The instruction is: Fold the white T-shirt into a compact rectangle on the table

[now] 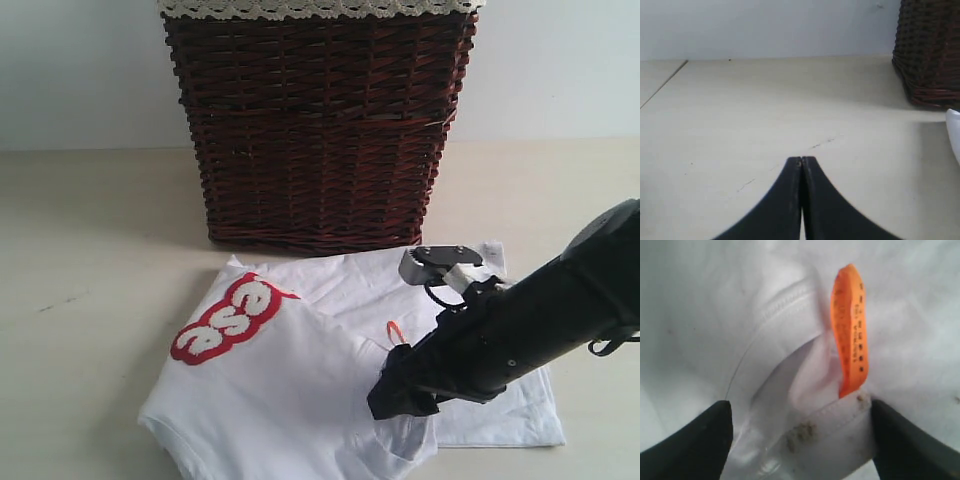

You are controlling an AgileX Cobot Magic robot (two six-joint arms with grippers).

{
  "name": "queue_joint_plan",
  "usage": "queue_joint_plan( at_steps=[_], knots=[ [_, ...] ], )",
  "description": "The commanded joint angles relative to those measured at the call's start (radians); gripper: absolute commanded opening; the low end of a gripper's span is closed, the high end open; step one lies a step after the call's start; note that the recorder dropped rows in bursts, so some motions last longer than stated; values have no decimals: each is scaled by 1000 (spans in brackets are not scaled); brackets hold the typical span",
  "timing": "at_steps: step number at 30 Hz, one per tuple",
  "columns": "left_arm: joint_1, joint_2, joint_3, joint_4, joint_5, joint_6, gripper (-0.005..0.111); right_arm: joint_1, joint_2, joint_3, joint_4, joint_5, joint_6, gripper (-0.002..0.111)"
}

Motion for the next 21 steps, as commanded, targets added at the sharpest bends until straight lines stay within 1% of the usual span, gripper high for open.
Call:
queue_joint_plan(
  at_steps=[1, 2, 3, 6, 7, 9, 13, 16, 20, 21],
  knots=[
    [1, -6, 0, 0, -5, -8, 1, 9, 10, -18, 73, 57, -16, 61],
    [1, -6, 0, 0, -5, -8, 1, 9, 10, -24, 76, 74, -16, 56],
    [1, -6, 0, 0, -5, -8, 1, 9, 10, -29, 84, 84, -16, 47],
    [1, -6, 0, 0, -5, -8, 1, 9, 10, -30, 81, 76, -19, 17],
    [1, -6, 0, 0, -5, -8, 1, 9, 10, -30, 64, 69, -20, 3],
    [1, -6, 0, 0, -5, -8, 1, 9, 10, -30, 59, 62, -23, 0],
    [1, -6, 0, 0, -5, -8, 1, 9, -20, -42, 4, 59, -6, 0],
    [1, -6, 0, 0, -5, -8, 1, 9, -85, -93, -175, 65, 179, 0],
    [1, -6, 0, 0, -5, -8, 1, 9, -195, -184, -480, 63, 464, 0],
    [1, -6, 0, 0, -5, -8, 1, 9, -220, -220, -587, 83, 561, 0]
  ],
)
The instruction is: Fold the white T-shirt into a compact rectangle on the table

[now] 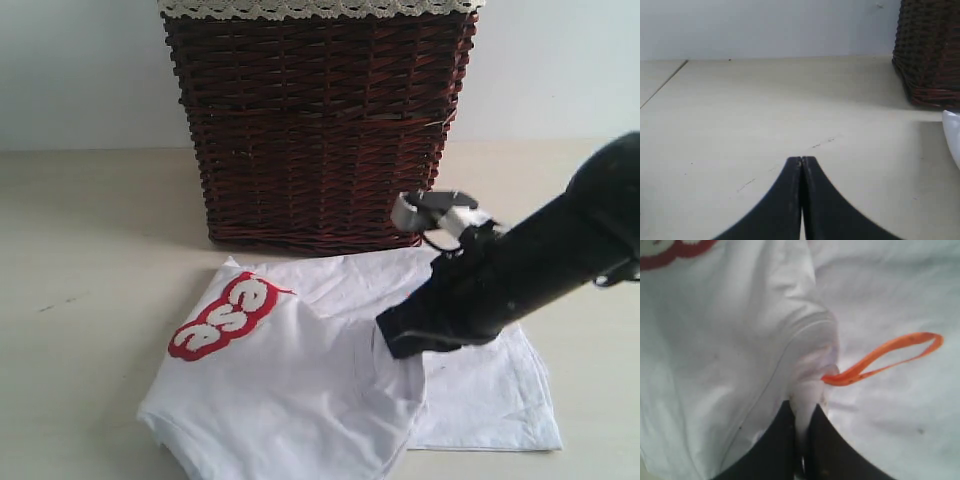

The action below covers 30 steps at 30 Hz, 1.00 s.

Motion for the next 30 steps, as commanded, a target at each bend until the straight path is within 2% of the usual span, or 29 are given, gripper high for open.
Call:
queue_joint_plan(
  at_steps=[1, 8, 11, 15, 18, 19, 20, 21, 23, 26, 28, 30],
  knots=[
    [1, -6, 0, 0, -5, -8, 1, 2, -119, -118, -376, 41, 349, 0],
    [1, -6, 0, 0, -5, -8, 1, 2, -177, -359, -925, 241, 711, 0],
    [1, -6, 0, 0, -5, -8, 1, 2, -151, -405, -1099, 349, 870, 0],
    [1, -6, 0, 0, -5, -8, 1, 2, -79, -392, -1231, 461, 936, 4],
    [1, -6, 0, 0, -5, -8, 1, 2, -7, -392, -1335, 493, 1020, 26],
    [1, -6, 0, 0, -5, -8, 1, 2, 20, -392, -1360, 483, 1061, 37],
    [1, -6, 0, 0, -5, -8, 1, 2, 49, -392, -1374, 461, 1084, 54],
    [1, -6, 0, 0, -5, -8, 1, 2, 65, -392, -1372, 449, 1084, 62],
    [1, -6, 0, 0, -5, -8, 1, 2, 88, -392, -1342, 436, 1079, 68],
    [1, -6, 0, 0, -5, -8, 1, 2, 94, -392, -1254, 432, 1018, 66],
    [1, -6, 0, 0, -5, -8, 1, 2, 80, -392, -1128, 434, 932, 56],
    [1, -6, 0, 0, -5, -8, 1, 2, 75, -392, -936, 438, 818, 39]
  ],
)
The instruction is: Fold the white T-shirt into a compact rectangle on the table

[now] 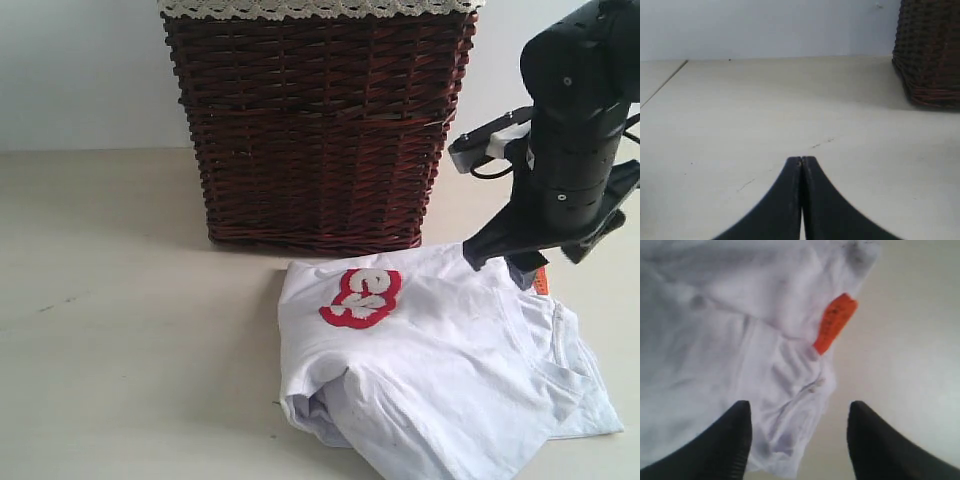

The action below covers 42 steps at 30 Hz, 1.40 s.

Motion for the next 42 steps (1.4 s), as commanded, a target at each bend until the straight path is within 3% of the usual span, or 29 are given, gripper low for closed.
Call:
queue_joint_plan(
  at_steps=[1, 3, 4, 8, 12, 18, 21, 29, 32, 34, 39, 41, 42],
  knots=[
    [1, -6, 0, 0, -5, -8, 1, 2, -15, 16, 366, -7, -270, 32],
    [1, -6, 0, 0, -5, -8, 1, 24, -15, 67, 581, -27, -474, 40],
    [1, -6, 0, 0, -5, -8, 1, 46, -15, 88, 591, -37, -499, 46],
    [1, -6, 0, 0, -5, -8, 1, 174, -28, 101, 327, -51, -324, 50],
    [1, -6, 0, 0, -5, -8, 1, 297, -70, 101, 338, -102, -295, 50],
    [1, -6, 0, 0, -5, -8, 1, 417, -47, 178, 109, -185, -17, 72],
    [1, -6, 0, 0, -5, -8, 1, 437, -31, 211, 12, -190, 96, 73],
    [1, -6, 0, 0, -5, -8, 1, 527, 49, 285, 46, -321, 139, 72],
    [1, -6, 0, 0, -5, -8, 1, 536, 70, 285, -46, -268, 242, 68],
    [1, -6, 0, 0, -5, -8, 1, 536, 70, 285, -98, -226, 294, 58],
    [1, -6, 0, 0, -5, -8, 1, 536, 60, 234, -191, -25, 286, 12],
    [1, -6, 0, 0, -5, -8, 1, 536, 37, 202, -231, 14, 277, 0],
    [1, -6, 0, 0, -5, -8, 1, 536, 24, 184, -263, 24, 277, 0]
  ],
)
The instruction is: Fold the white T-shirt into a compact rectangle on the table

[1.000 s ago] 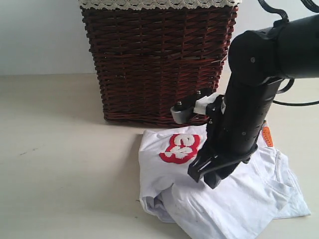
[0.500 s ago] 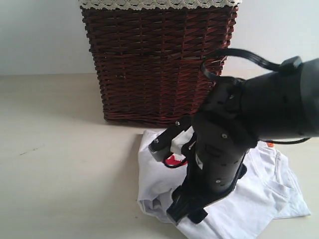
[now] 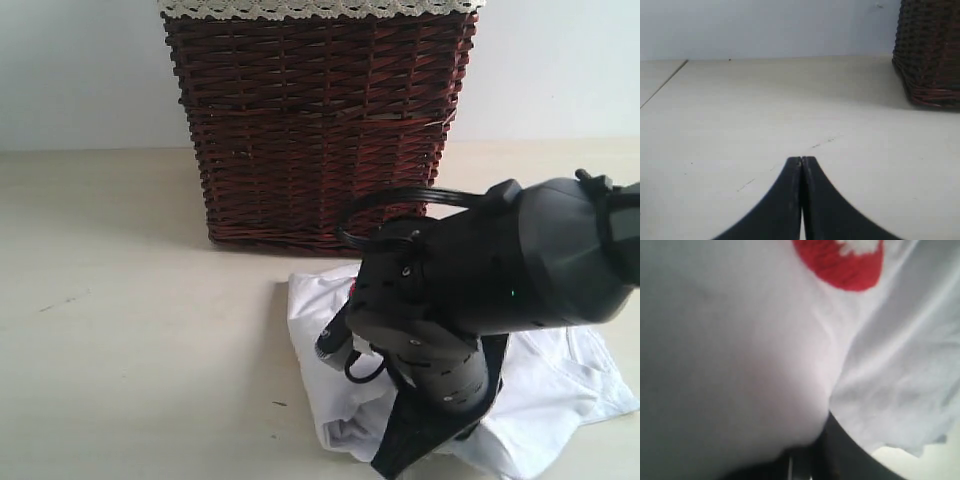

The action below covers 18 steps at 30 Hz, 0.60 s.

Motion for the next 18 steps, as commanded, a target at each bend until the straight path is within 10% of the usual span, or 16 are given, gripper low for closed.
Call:
queue_joint_plan(
  at_steps=[1, 7, 12, 18],
  knots=[
    [1, -6, 0, 0, -6, -8, 1, 0, -50, -68, -141, 98, -2, 0],
    [1, -6, 0, 0, -6, -8, 1, 0, -70, -111, -521, 231, 78, 0],
    [1, -6, 0, 0, -6, -8, 1, 0, -63, -111, -274, 126, -113, 1],
    [1, -6, 0, 0, -6, -8, 1, 0, 2, -111, -136, 152, -207, 27]
  ],
)
